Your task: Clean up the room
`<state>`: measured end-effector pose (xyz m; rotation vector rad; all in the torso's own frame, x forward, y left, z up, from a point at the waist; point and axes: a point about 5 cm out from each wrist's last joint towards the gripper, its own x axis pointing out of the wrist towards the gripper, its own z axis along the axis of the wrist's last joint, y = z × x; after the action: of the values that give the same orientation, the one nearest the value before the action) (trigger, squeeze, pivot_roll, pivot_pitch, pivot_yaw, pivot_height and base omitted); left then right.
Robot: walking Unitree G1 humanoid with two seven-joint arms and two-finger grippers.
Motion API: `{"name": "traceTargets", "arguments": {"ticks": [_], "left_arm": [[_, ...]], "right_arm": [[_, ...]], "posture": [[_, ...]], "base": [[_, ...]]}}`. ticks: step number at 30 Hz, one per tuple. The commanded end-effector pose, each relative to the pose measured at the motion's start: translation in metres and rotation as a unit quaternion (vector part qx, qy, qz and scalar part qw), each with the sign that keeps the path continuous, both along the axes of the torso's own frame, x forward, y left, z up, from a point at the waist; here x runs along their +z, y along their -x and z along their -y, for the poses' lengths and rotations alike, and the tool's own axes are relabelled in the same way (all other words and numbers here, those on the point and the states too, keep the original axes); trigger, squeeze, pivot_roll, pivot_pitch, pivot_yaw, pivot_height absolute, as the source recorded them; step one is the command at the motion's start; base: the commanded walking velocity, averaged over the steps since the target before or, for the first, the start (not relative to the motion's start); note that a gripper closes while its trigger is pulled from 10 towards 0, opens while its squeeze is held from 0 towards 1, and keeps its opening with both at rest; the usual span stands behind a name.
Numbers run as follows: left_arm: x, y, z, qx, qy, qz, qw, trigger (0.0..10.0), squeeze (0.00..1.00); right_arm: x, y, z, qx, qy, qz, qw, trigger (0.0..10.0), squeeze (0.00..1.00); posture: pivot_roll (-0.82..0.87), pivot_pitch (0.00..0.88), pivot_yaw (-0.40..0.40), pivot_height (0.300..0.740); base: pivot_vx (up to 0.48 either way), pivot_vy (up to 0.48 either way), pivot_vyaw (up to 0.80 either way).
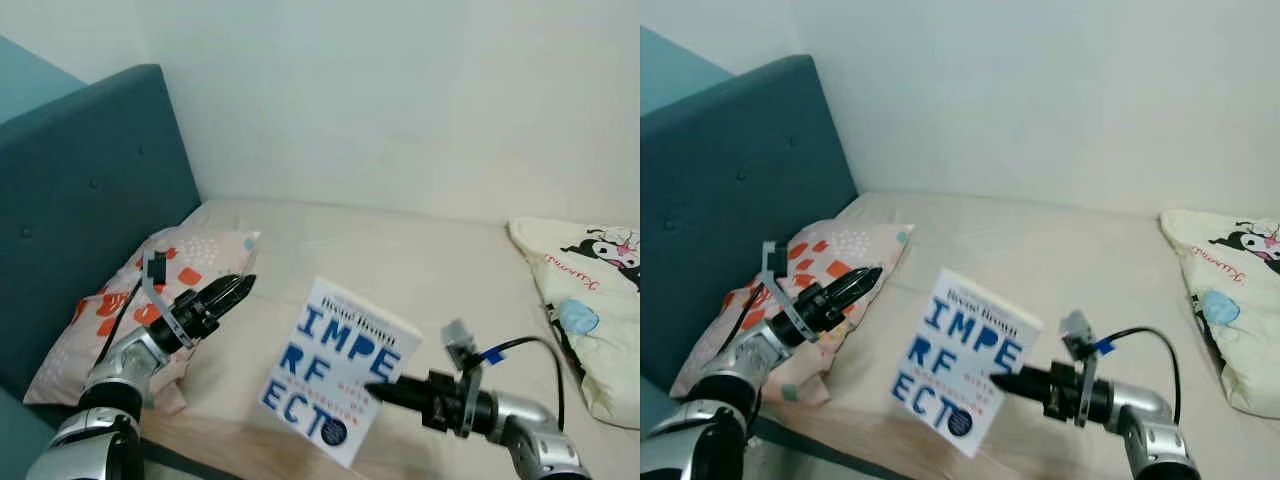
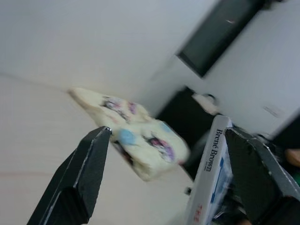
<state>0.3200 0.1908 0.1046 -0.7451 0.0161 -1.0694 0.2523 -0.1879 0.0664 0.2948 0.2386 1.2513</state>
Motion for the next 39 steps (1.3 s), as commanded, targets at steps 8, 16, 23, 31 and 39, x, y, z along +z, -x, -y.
{"name": "traceTargets", "arguments": {"ticks": [8,16,23,31,39], "left_arm": [[-0.008,0.023,0.018,-0.140,-0.037,0.040,0.989,10.0,0.00],[-0.003,0.034,0.032,-0.204,-0.061,0.057,0.975,10.0,0.00],[0.001,0.037,0.040,-0.233,-0.099,0.079,0.964,9.2,0.00],[0.008,0.051,0.041,-0.292,-0.136,0.084,0.943,0.0,0.00],[-0.005,0.059,0.046,-0.312,-0.189,0.075,0.928,0.0,0.00]], "right_arm": [[0.020,0.007,-0.016,0.044,-0.068,0.017,0.997,10.0,0.00],[0.015,0.016,-0.023,0.058,-0.046,-0.008,0.997,10.0,0.00],[0.005,0.023,-0.027,0.065,-0.015,-0.034,0.997,10.0,0.00],[-0.003,0.027,-0.023,0.065,0.026,-0.054,0.996,10.0,0.00],[-0.002,0.030,-0.022,0.061,0.032,-0.055,0.996,10.0,0.00]], "posture": [[0.02,0.000,0.005,0.721],[0.02,0.000,-0.001,0.721],[0.02,0.000,-0.004,0.721],[0.02,0.000,-0.003,0.721],[0.02,0.000,0.004,0.721]], "base": [[0.000,0.000,0.00],[0.000,0.000,0.00],[0.000,0.000,0.00],[0.000,0.000,0.00],[0.000,0.000,0.00]]}}
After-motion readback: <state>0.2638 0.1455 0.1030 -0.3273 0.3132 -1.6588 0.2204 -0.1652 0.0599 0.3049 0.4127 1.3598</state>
